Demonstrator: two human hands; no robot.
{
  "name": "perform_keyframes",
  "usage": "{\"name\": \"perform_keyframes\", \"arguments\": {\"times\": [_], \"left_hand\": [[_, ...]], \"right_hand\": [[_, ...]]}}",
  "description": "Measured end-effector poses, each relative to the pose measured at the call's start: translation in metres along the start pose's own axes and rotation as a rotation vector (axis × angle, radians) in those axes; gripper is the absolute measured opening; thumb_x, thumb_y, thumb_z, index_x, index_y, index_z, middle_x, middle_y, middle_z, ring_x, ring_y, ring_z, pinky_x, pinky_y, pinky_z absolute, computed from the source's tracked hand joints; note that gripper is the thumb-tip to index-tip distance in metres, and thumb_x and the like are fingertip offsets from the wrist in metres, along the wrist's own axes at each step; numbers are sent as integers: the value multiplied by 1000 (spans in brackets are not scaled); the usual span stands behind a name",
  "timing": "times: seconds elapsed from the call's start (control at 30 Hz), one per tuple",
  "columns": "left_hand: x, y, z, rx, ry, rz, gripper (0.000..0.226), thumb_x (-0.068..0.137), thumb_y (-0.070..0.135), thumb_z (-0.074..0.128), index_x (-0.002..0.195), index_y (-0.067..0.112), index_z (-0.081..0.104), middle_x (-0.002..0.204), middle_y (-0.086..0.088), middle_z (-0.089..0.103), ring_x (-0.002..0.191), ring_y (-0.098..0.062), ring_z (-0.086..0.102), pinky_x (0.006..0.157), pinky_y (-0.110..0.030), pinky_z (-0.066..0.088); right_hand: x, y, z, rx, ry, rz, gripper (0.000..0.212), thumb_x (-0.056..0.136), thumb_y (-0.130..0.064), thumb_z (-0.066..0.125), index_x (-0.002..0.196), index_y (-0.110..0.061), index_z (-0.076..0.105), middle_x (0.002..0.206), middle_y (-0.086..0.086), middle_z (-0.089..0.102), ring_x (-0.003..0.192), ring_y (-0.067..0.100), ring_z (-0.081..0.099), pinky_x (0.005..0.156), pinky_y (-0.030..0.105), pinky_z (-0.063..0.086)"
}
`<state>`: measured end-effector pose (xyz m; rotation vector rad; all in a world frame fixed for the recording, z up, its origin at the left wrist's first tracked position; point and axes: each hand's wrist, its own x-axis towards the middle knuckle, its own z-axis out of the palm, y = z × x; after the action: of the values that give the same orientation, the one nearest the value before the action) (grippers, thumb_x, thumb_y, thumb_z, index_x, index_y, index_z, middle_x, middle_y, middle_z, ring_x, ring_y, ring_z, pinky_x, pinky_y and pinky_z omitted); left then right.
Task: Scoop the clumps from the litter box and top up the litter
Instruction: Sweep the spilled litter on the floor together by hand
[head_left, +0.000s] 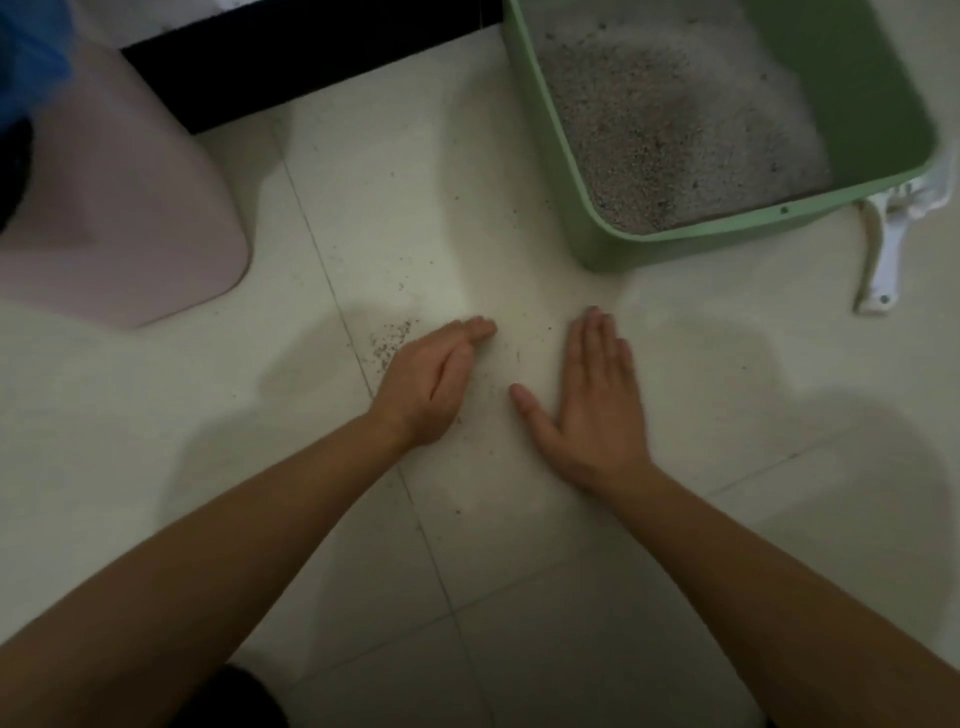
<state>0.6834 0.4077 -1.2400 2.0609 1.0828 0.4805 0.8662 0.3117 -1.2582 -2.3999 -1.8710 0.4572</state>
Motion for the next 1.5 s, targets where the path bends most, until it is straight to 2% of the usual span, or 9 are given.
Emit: {"name": "perform_keyframes", "arguments": {"times": [0.1, 0.23, 0.37, 0.57, 0.7, 0.83, 1.07, 1.27, 1.5], "left_hand": [[-30, -20, -24, 51, 277, -122, 54, 97, 33, 25, 137, 9, 53, 141, -7, 52, 134, -14, 44, 114, -36, 33], [-81, -58, -49, 262, 566, -549, 65, 95, 39, 15, 151, 9, 30, 158, -9, 25, 148, -17, 16, 122, -39, 3], [-106, -56, -32, 335, 661, -875, 71, 92, 43, 10, 154, 7, 14, 161, -12, 13, 149, -20, 5, 120, -45, -7], [-52, -7, 19, 182, 431, -564, 73, 91, 41, 13, 153, 2, 14, 161, -13, 13, 149, -18, 5, 120, -30, -8], [-26, 16, 25, -33, 225, -355, 63, 95, 36, 21, 153, 11, 20, 161, -4, 18, 147, -8, 11, 121, -28, 1], [-24, 29, 3, -274, 273, -340, 63, 93, 41, 24, 149, 14, 34, 154, -1, 35, 142, -8, 29, 119, -33, 22], [-72, -32, -61, -61, 601, -549, 60, 93, 31, 22, 145, 9, 40, 151, -7, 40, 140, -16, 34, 116, -23, 23], [-85, -69, -91, 2, 686, -642, 50, 98, 23, 28, 144, 11, 43, 149, -7, 44, 140, -17, 36, 116, -26, 25], [-79, -66, -77, 22, 515, -690, 66, 88, 39, 20, 150, 18, 34, 157, -3, 29, 145, -18, 23, 119, -26, 13]], "right_hand": [[6, -47, 9, 4, -69, -185, 97, 92, -73, 11, 156, -2, -1, 163, 17, -9, 151, 26, -15, 123, 43, 0], [6, -86, 15, -17, -145, -408, 93, 93, -71, 9, 155, -4, -6, 163, 14, -16, 149, 22, -20, 123, 43, 0], [-6, -76, 12, 91, -60, -338, 85, 98, -64, 16, 156, -6, -5, 164, 11, -14, 150, 20, -19, 124, 40, -4], [-43, 9, 13, 117, 123, 220, 82, 99, -58, 18, 155, 0, 4, 164, 19, 0, 152, 28, -3, 123, 47, 6], [-60, 11, 12, 45, 65, 248, 89, 96, -64, 16, 155, 1, 2, 163, 21, -5, 151, 29, -9, 123, 46, 2], [-62, -44, 16, 44, -63, 34, 94, 94, -70, 15, 155, -1, -7, 161, 19, -17, 149, 28, -21, 123, 44, -5], [-47, -101, 24, 43, -182, -444, 93, 95, -70, 16, 155, -3, -7, 162, 16, -18, 149, 24, -23, 123, 44, -1], [-74, -82, 25, 15, -298, -1264, 80, 100, -58, 32, 156, -5, 12, 164, 13, 4, 152, 24, -2, 123, 41, 6], [-13, -75, 27, -106, -263, -1244, 81, 99, -62, 27, 156, -6, 14, 164, 12, 9, 152, 24, 4, 123, 40, 9]]}}
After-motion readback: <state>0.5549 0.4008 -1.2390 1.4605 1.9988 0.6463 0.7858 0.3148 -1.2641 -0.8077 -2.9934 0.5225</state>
